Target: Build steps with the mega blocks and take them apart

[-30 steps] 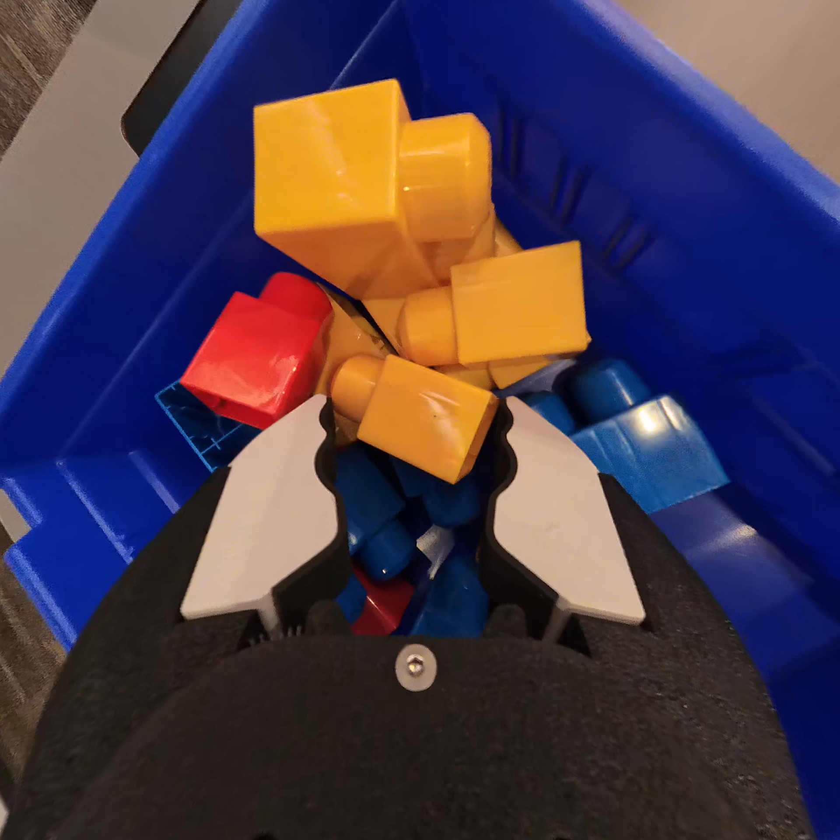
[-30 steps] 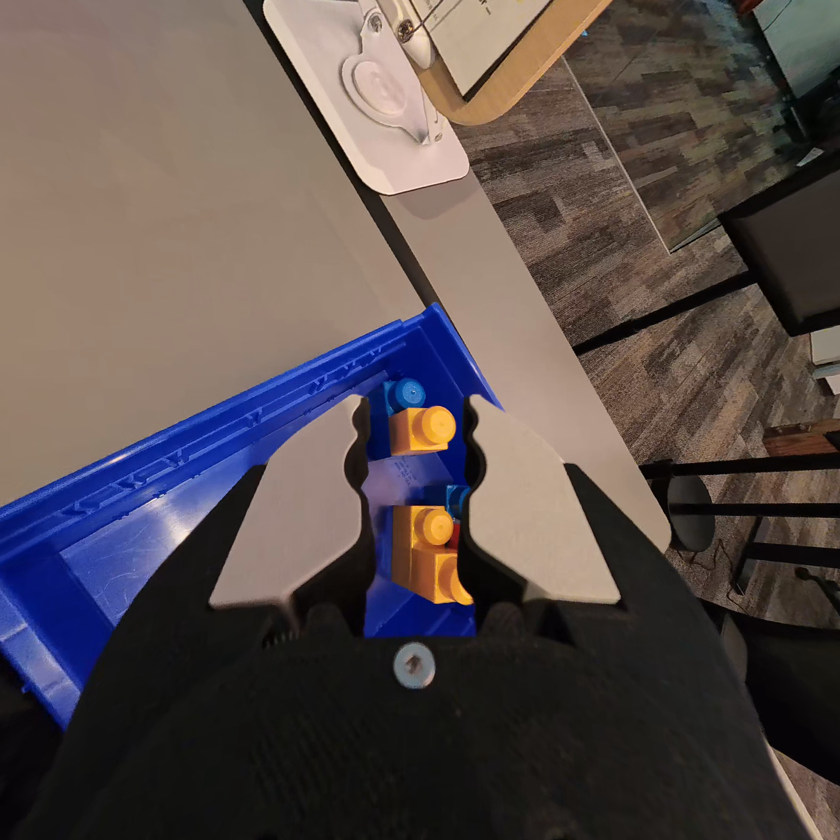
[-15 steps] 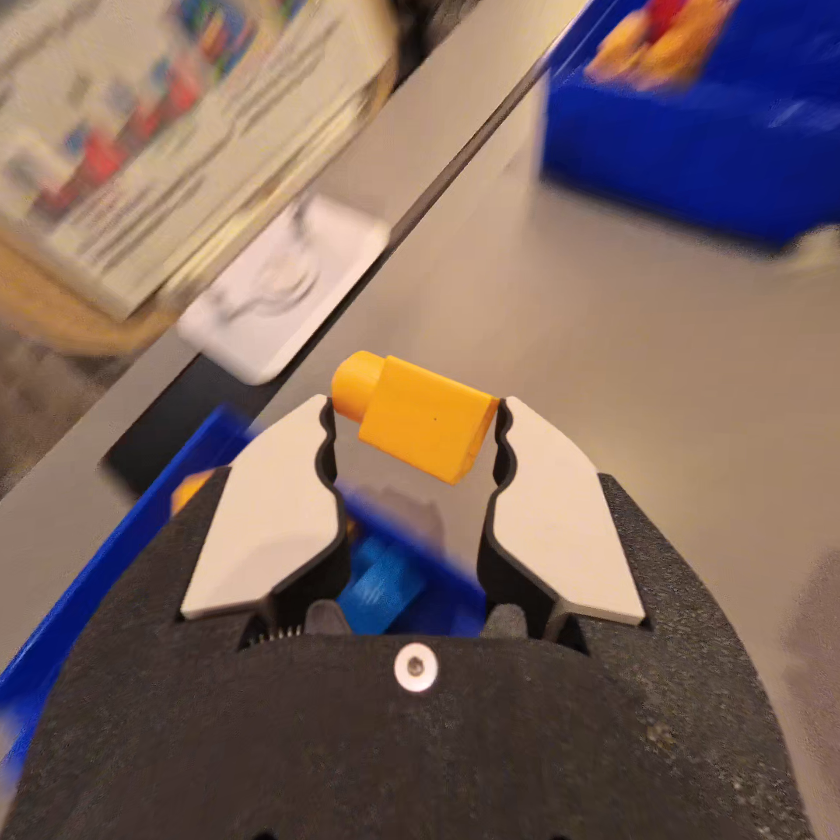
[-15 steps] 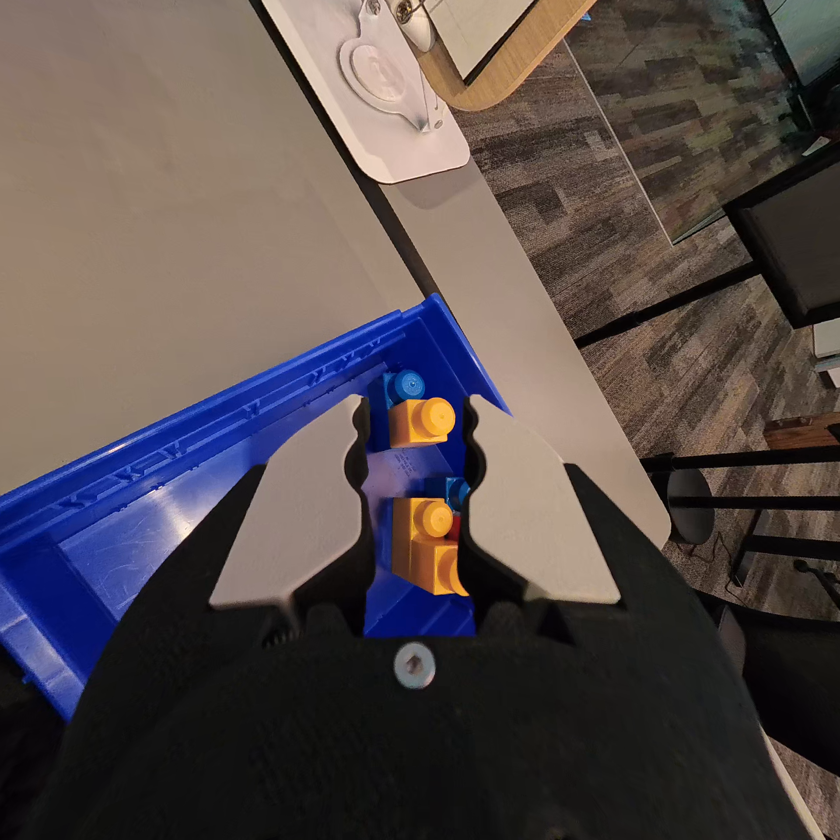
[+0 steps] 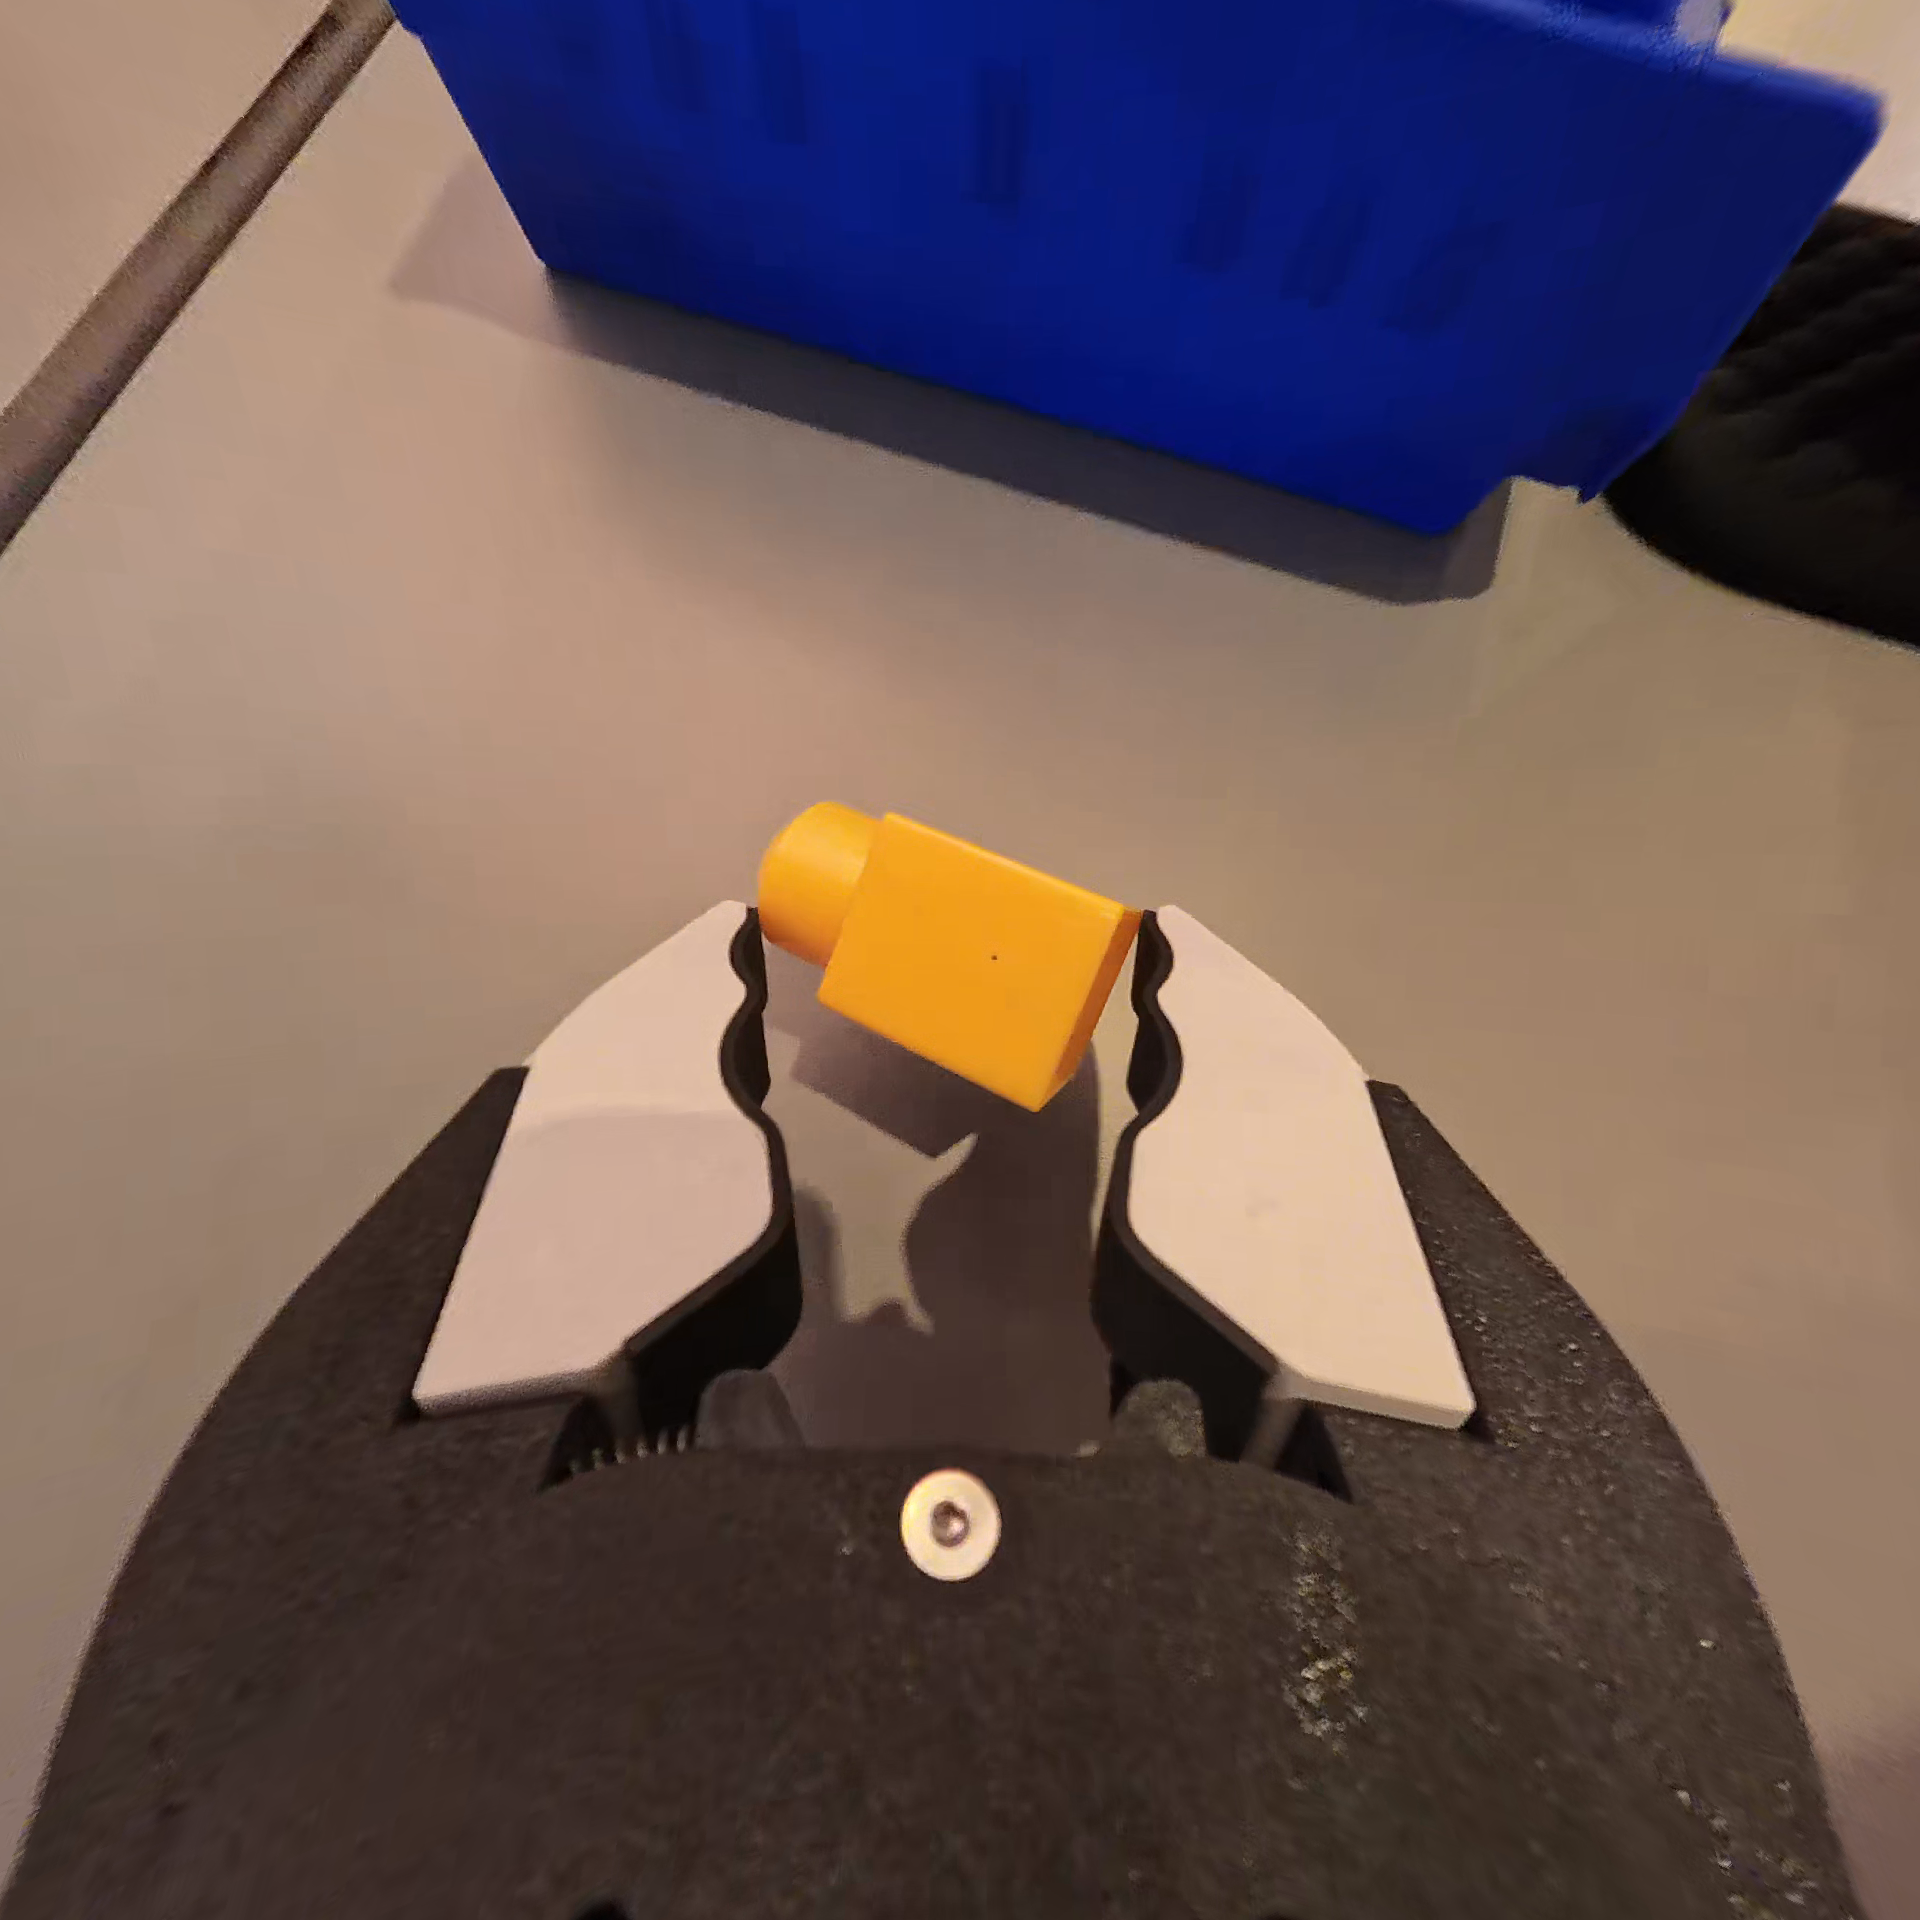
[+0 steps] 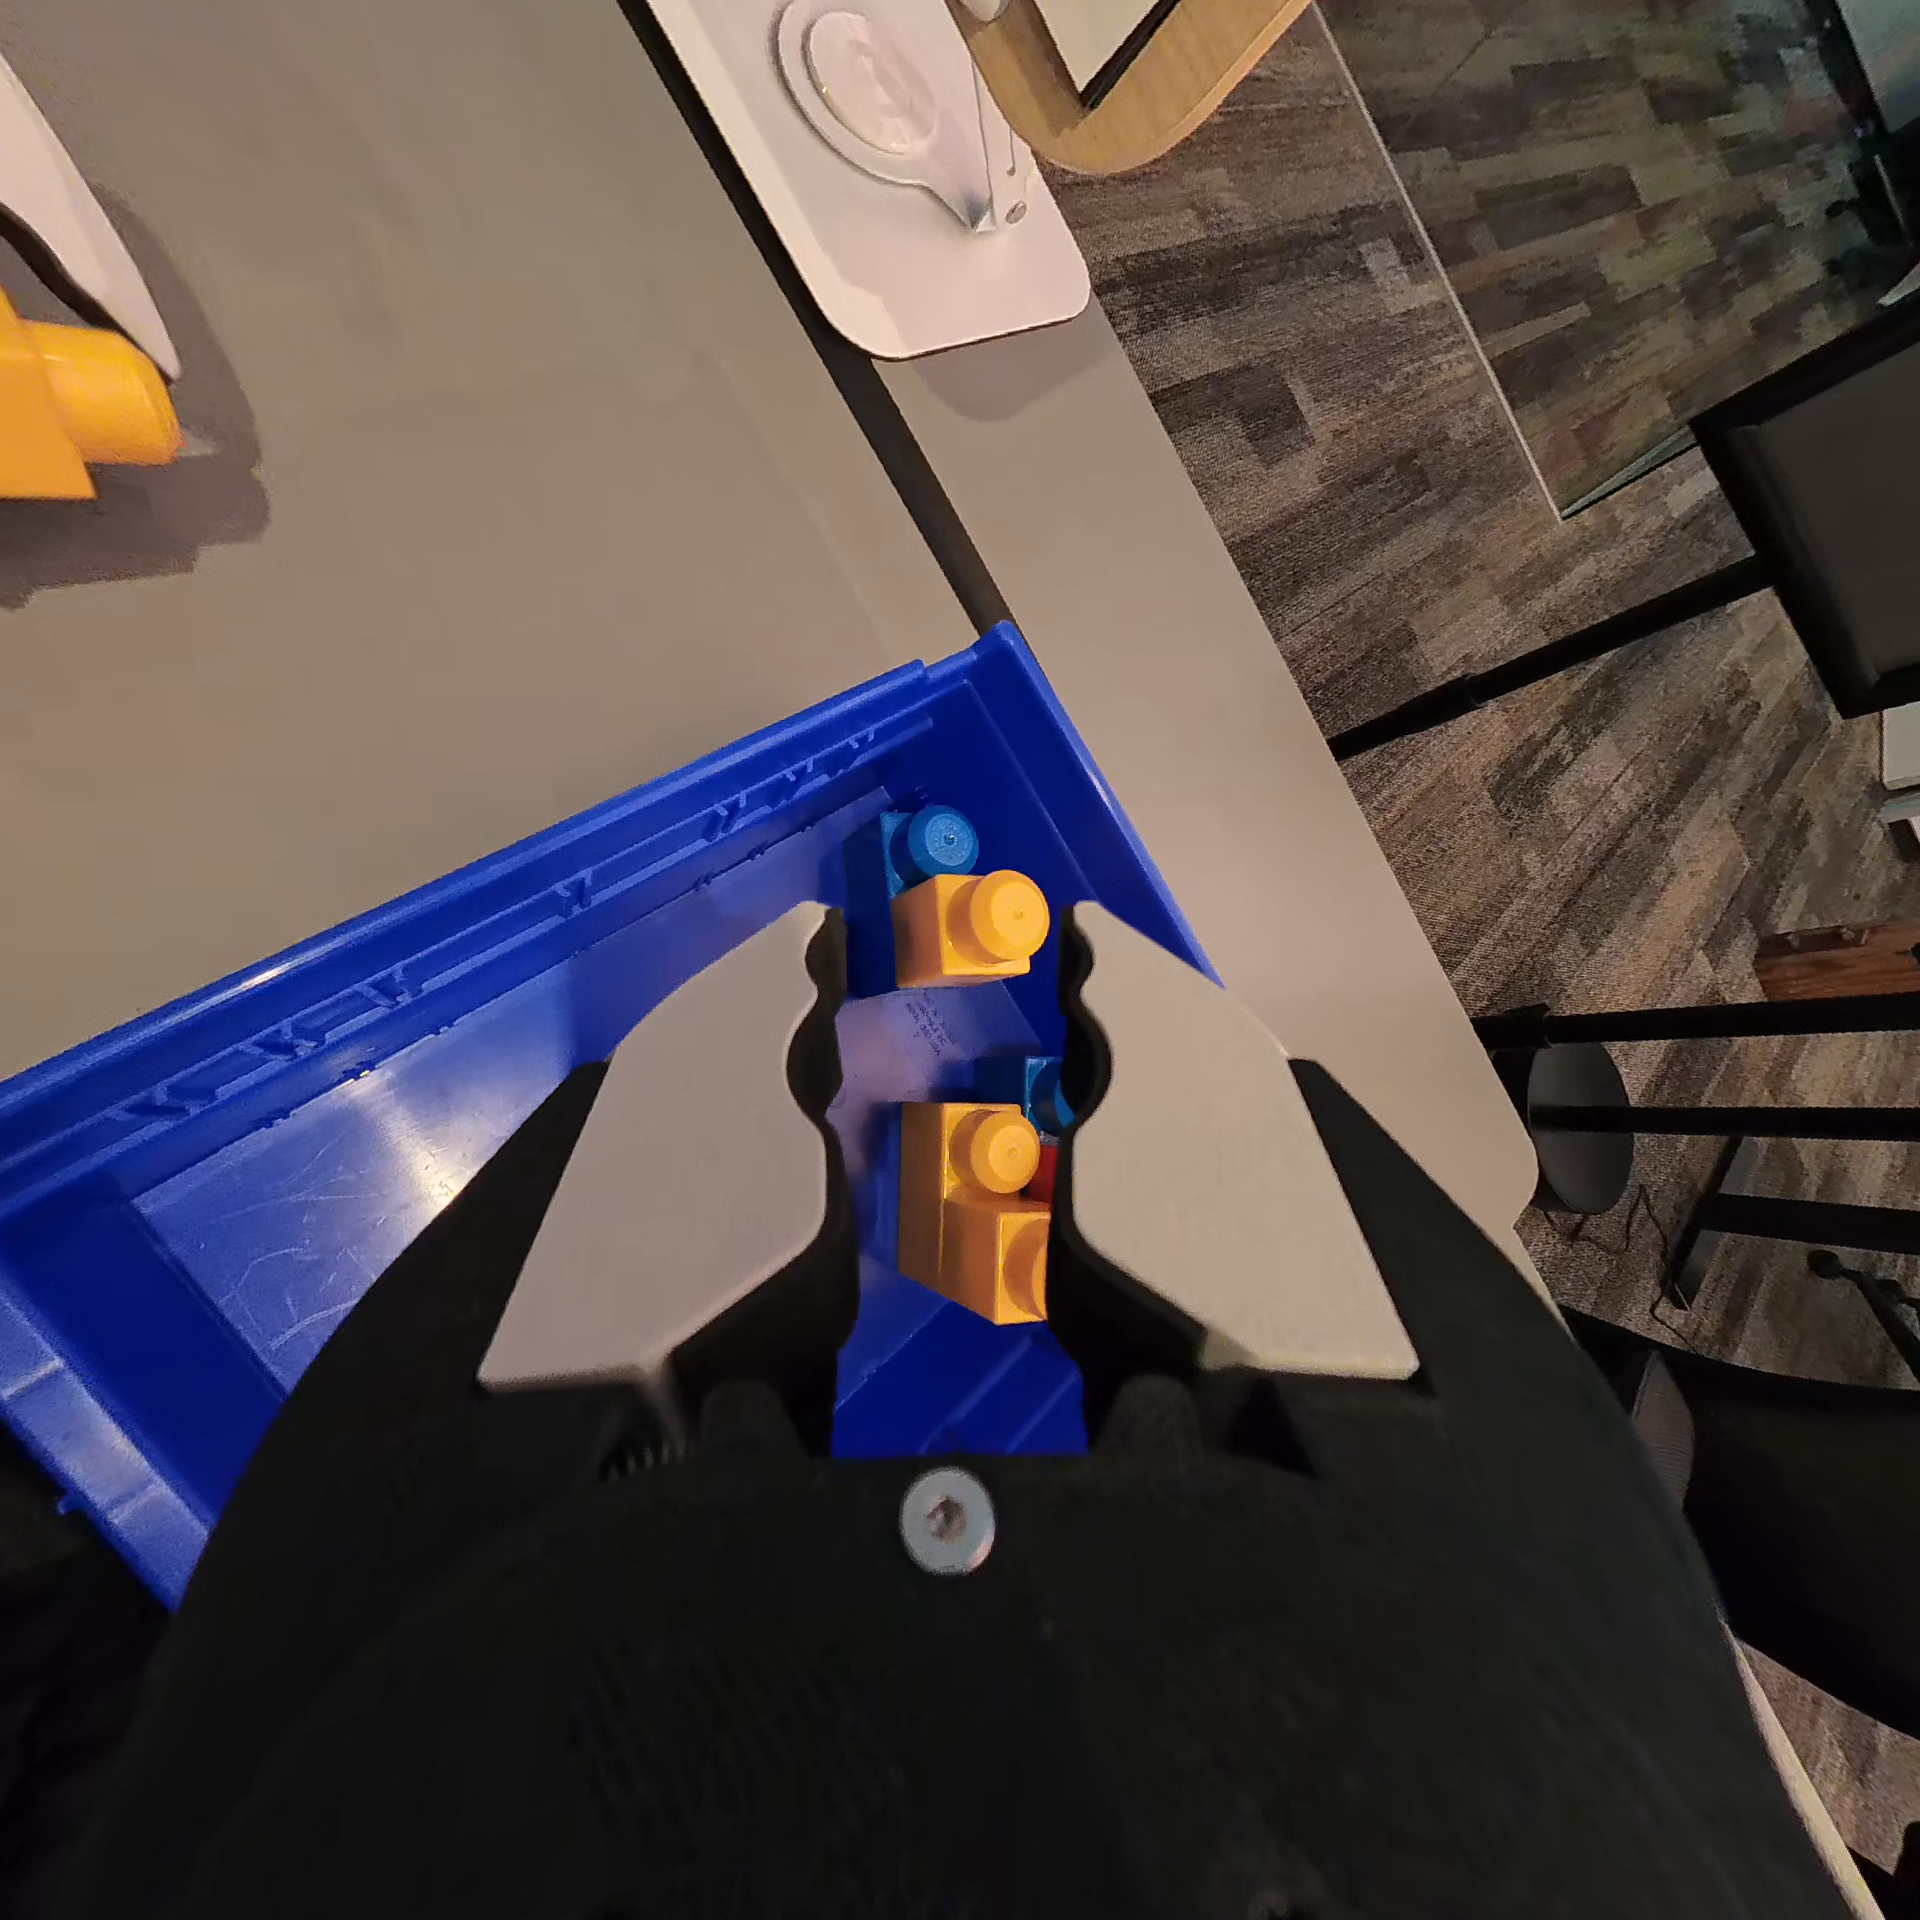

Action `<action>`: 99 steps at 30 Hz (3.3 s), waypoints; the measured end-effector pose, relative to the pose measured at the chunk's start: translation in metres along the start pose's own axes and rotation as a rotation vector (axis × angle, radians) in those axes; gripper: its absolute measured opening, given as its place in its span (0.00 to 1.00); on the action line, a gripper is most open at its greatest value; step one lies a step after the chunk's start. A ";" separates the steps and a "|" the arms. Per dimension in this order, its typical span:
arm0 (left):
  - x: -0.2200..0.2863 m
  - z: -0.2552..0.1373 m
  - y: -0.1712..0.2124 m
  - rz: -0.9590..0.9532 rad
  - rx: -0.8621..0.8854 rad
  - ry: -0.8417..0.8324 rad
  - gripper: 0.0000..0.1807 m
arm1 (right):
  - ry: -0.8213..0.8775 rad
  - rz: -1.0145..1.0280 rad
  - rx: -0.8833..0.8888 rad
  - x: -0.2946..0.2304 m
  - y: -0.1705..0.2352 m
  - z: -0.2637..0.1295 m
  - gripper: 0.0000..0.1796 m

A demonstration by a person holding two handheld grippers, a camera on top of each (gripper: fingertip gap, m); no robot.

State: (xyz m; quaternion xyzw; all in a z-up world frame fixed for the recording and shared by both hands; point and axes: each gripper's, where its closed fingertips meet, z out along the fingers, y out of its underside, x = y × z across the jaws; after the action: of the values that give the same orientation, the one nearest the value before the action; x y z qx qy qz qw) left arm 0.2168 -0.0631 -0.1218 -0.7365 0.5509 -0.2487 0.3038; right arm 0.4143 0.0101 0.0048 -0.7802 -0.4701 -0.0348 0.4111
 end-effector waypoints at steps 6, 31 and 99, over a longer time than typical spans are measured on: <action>-0.005 0.010 0.014 0.050 -0.044 -0.015 0.38 | -0.011 -0.004 -0.037 -0.002 0.007 0.004 0.22; -0.111 -0.261 0.120 0.114 -0.193 -0.332 0.38 | -0.044 -0.008 -0.062 -0.008 0.010 0.009 0.22; -0.042 -0.120 -0.054 0.477 0.172 -0.461 0.42 | -1.082 0.691 0.197 -0.192 -0.184 0.046 0.21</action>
State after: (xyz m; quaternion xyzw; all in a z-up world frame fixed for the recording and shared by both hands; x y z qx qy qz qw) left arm 0.1571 -0.0326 -0.0014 -0.5955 0.6014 -0.0429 0.5308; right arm 0.1520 -0.0538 0.0015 -0.7523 -0.3339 0.5408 0.1733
